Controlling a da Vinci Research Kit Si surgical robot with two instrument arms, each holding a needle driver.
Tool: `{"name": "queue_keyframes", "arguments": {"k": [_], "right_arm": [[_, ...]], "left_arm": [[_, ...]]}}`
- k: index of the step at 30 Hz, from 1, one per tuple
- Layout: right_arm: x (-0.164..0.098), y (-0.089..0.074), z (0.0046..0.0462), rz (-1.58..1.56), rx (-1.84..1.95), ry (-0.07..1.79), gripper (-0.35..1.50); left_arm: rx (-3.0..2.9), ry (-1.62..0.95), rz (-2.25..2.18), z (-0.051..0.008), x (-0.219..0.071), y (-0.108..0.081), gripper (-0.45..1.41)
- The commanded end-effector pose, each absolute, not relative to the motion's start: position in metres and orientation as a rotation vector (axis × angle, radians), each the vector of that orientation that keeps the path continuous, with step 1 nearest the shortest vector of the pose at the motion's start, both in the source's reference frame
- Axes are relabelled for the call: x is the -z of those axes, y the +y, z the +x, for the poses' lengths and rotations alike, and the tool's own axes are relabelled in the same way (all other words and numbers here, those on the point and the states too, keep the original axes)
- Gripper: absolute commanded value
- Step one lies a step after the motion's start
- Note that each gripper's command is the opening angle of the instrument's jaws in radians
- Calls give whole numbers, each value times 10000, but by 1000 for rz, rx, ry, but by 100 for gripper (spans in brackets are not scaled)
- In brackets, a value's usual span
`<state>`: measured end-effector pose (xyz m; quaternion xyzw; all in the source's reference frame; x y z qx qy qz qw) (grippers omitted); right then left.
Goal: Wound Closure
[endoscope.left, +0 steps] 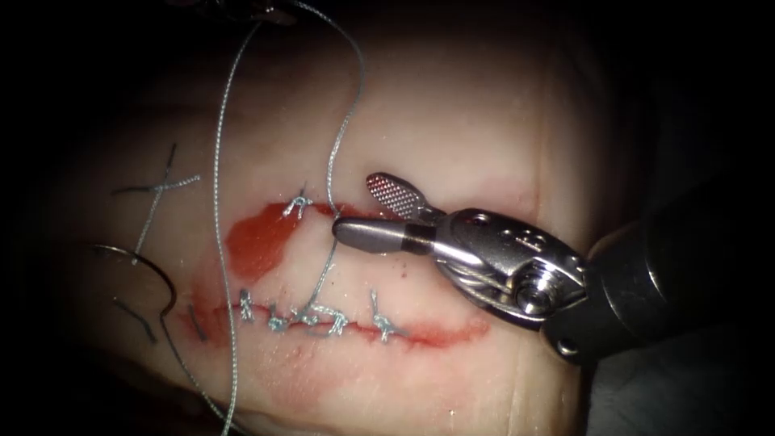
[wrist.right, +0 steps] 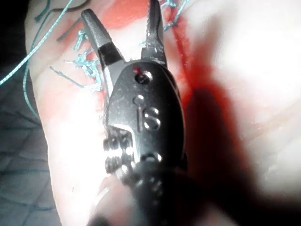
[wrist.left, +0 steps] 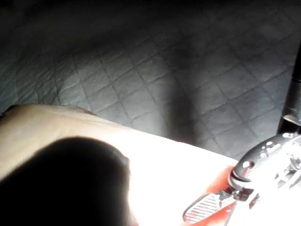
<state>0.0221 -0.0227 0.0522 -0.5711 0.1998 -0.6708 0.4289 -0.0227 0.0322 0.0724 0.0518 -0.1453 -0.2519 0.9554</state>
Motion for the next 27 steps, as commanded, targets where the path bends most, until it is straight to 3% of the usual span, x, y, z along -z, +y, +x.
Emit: {"name": "queue_keyframes", "arguments": {"k": [1,7,15,19,27], "right_arm": [[-536,-224,236,-1440,1655,483,103],[-577,-213,262,-1442,1558,458,76],[-603,-189,280,-1542,1450,394,81],[-609,-176,283,-1565,1385,323,73],[-606,-175,289,-1620,1308,351,73]], "left_arm": [[517,-300,108,-230,-723,321,-45],[522,-366,136,-226,-691,278,-45],[540,-412,170,-216,-697,228,-45],[566,-456,334,-214,-709,203,-45],[540,-472,537,-229,-746,180,-45]]}}
